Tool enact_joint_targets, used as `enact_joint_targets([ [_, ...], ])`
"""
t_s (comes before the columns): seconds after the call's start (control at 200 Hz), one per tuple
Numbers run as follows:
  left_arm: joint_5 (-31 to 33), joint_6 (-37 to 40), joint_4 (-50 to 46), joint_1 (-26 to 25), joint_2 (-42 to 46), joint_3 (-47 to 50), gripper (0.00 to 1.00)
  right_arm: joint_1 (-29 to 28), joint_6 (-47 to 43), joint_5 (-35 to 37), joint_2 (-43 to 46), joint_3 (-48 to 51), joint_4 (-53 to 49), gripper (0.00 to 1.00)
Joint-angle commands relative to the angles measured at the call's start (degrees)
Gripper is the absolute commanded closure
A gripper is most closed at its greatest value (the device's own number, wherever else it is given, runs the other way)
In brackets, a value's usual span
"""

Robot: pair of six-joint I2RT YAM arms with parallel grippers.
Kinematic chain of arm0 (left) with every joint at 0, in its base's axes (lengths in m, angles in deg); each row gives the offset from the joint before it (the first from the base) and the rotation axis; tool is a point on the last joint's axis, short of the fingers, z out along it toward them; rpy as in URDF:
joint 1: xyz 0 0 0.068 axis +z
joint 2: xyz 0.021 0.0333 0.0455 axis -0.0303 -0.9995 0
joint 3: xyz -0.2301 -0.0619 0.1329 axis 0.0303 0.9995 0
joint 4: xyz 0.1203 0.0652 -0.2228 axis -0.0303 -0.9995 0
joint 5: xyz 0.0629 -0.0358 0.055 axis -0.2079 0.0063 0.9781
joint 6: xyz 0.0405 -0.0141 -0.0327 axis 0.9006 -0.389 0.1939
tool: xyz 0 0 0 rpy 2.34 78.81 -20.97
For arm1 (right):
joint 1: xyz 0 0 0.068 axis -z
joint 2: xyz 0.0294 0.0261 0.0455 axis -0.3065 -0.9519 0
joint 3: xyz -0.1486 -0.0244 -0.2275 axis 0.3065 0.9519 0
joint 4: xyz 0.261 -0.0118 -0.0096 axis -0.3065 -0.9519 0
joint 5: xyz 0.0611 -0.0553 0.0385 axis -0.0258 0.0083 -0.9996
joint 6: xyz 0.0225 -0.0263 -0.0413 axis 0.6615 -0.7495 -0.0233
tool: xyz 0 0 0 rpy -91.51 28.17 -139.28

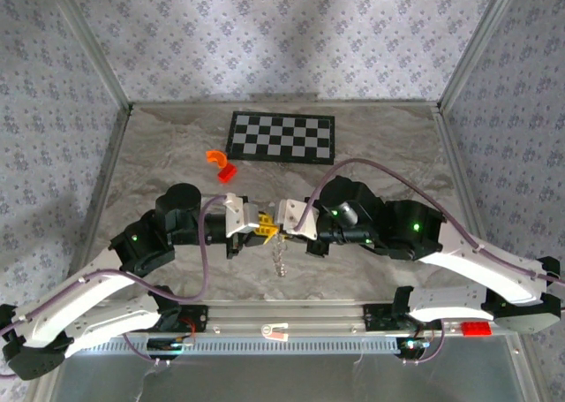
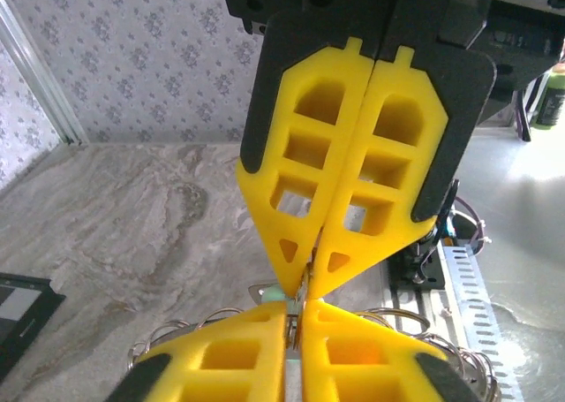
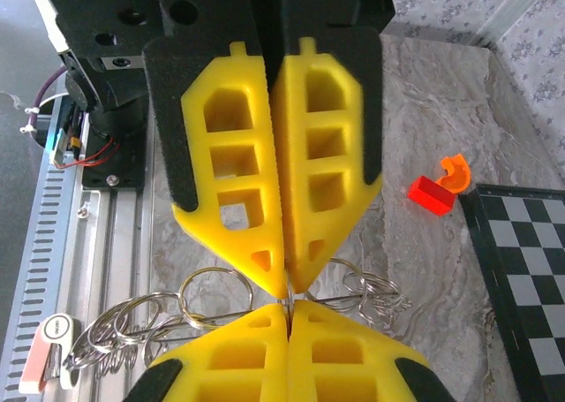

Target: Put the keys on the keyring

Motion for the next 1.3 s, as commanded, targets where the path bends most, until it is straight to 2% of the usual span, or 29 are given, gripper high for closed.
enact_joint_targets([
  [0.0,0.5,0.4,1.8,-0.1,0.1,0.0,0.97,-0.2,-0.7,-0.4,-0.1,-1.8,1.5,1.0],
  [0.03,0.3,0.3,2.1,-0.1,0.1,0.1,1.0,-0.2,-0.7,-0.4,-0.2,-1.8,1.6,1.0],
  [0.195,0.7,-1.2,4.1,-0.1,0.9,0.8,1.0,-0.3,-0.6,-0.5,0.0,-1.7,2.3,1.0],
  [0.365,0.8,-4.2,9.5,-0.1,2.9,3.0,1.0,-0.3,2.4,-0.9,1.9,1.1,6.0,0.77],
  [0.6,-0.8,-6.5,13.7,-0.1,3.4,4.4,1.0,0.0,5.9,-0.5,6.1,6.7,13.5,0.64],
  [0.895,-3.7,-10.3,21.0,-0.1,5.5,7.5,1.0,0.3,8.6,-0.5,11.7,13.0,19.2,0.61],
  [1.299,-6.8,-16.2,30.4,-0.2,6.2,10.5,1.0,0.7,9.5,-2.6,12.0,15.0,22.0,0.63],
])
